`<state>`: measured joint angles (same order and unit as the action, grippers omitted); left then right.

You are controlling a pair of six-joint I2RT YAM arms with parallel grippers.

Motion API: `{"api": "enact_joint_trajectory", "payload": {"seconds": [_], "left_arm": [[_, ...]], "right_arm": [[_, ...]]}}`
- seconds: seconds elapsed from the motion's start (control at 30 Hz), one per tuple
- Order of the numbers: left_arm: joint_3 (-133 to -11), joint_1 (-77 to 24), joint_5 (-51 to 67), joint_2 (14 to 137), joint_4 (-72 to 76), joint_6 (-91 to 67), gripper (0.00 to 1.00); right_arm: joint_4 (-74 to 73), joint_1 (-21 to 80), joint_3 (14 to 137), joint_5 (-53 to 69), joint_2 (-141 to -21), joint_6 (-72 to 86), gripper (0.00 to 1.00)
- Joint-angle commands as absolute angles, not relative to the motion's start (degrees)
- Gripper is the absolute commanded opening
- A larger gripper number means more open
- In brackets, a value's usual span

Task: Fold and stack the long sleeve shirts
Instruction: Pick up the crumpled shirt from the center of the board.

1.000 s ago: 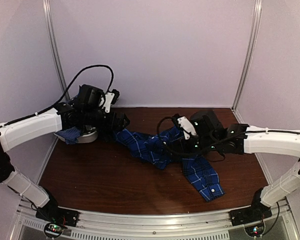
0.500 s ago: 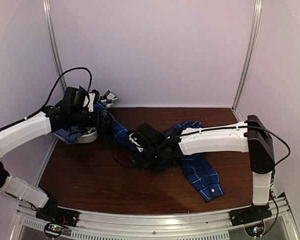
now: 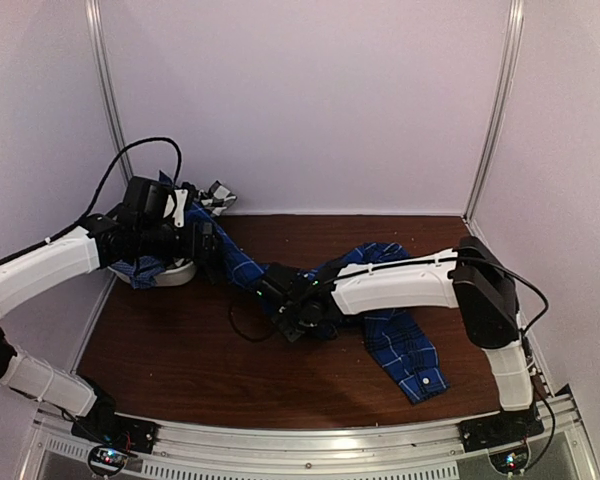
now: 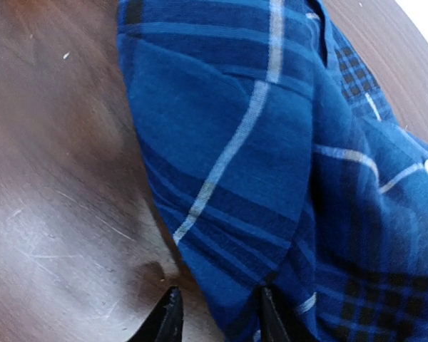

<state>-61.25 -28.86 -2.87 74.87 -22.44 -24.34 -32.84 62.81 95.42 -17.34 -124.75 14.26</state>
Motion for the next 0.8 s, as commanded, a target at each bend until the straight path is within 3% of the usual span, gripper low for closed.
{"api": "enact_joint_trajectory", "payload": {"seconds": [0.0,0.03,0.3,0.5,0.77], "left_arm": [[-61.36,-28.48,-3.98,73.75,-21.69,-22.19,0.98],[-61.73,-28.48,-4.18,73.74,-22.07,-21.44,0.98],[-64.96,-28.48,-4.11,73.22,-23.86,-13.58,0.98],[-64.38,-28.56,6.77,70.45,-20.72,-5.59,0.98],[-62.53,-31.67,15.21,71.90,-19.85,4.46,0.98]], "right_arm": [[-33.99,61.65,94.56,-20.68,-122.05,13.86,0.11],[-34.47,61.43,93.70,-21.13,-120.77,13.69,0.00],[-39.46,57.36,80.63,-15.38,-95.75,10.56,0.00],[-50.30,52.03,75.41,-9.39,-78.74,9.76,0.00],[-54.65,39.59,70.39,-8.64,-71.03,5.66,0.00]]}}
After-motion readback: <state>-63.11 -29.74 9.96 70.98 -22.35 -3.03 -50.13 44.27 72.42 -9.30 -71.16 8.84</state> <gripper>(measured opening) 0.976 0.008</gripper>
